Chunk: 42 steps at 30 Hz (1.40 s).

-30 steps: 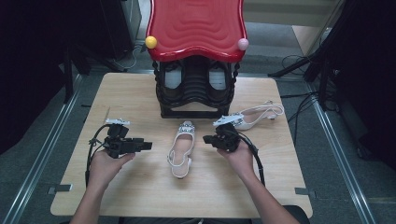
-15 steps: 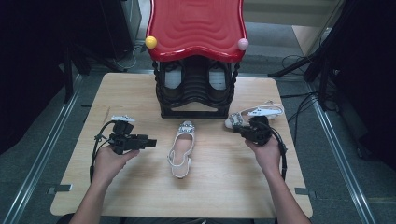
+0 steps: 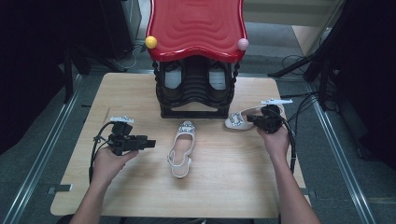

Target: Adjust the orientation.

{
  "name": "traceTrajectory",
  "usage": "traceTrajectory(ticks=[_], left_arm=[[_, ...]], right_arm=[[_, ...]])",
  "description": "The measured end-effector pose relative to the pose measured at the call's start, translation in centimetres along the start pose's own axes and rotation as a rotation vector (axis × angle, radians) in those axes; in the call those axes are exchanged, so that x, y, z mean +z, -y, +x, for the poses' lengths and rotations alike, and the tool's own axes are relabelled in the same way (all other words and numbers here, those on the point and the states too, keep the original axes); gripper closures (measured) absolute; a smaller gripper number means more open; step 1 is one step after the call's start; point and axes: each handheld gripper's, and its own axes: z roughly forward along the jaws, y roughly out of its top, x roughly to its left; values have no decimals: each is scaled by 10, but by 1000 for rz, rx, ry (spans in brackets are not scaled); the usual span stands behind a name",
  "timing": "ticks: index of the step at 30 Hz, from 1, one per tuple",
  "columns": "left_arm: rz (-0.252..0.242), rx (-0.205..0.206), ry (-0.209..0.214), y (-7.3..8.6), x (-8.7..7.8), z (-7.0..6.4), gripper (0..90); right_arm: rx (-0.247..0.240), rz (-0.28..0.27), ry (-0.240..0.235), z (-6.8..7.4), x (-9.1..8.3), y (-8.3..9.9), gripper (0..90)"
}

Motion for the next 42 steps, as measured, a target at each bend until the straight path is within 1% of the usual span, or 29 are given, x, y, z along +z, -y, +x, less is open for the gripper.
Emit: traceTrajectory(ticks=[2, 5, 6, 8, 11, 12, 15, 17, 21, 24, 27, 28, 29, 31, 34, 36, 38, 39, 40, 42], left_arm=[[3, 2, -1, 1, 0, 0, 451], [6, 1, -8, 3, 0, 0, 452], [4, -2, -8, 4, 0, 0, 451], [5, -4, -11, 5, 0, 0, 451], [8, -7, -15, 6, -1, 1, 452], [8, -6, -15, 6, -1, 1, 451], [6, -11, -13, 7, -2, 2, 451], [8, -11, -15, 7, -2, 3, 450], [15, -10, -19, 7, -1, 3, 450], [15, -7, -16, 6, -1, 2, 451], [18, -5, -17, 6, 0, 3, 449], [18, -5, -18, 6, 0, 3, 449], [19, -5, -18, 6, 0, 3, 449], [19, -4, -17, 6, 0, 3, 449], [17, -5, -15, 6, 0, 3, 449], [16, -4, -16, 6, 0, 3, 449], [22, 2, -14, 5, 0, 3, 449], [21, 1, -12, 5, 1, 3, 448], [25, 0, -9, 5, 1, 3, 448], [28, -3, -12, 5, 2, 3, 447]], right_arm=[[12, 14, 11, -7, 5, 0, 900], [21, 44, 15, -13, 13, 0, 900], [16, 47, 16, -14, 15, 0, 900], [17, 72, 21, -15, 21, 0, 900], [15, 101, 7, -15, 29, 1, 900], [11, 114, 0, -13, 31, 2, 900], [-13, 116, 11, -8, 32, 0, 900], [-15, 117, 10, -7, 32, 0, 900], [-6, 126, -14, -7, 31, 1, 900], [1, 135, -31, -4, 32, 1, 900], [-11, 139, -42, -1, 32, 1, 900], [-4, 145, -62, 1, 33, 2, 900], [-3, 143, -68, 2, 33, 2, 900], [-16, 143, -64, 6, 33, 3, 900], [-27, 150, -70, 10, 34, 3, 900], [-24, 155, -86, 13, 34, 4, 900], [-33, 158, -89, 17, 34, 4, 900], [-34, 159, -101, 18, 34, 4, 900], [-29, 161, -108, 20, 35, 5, 900], [-39, 168, -118, 26, 36, 5, 900]])
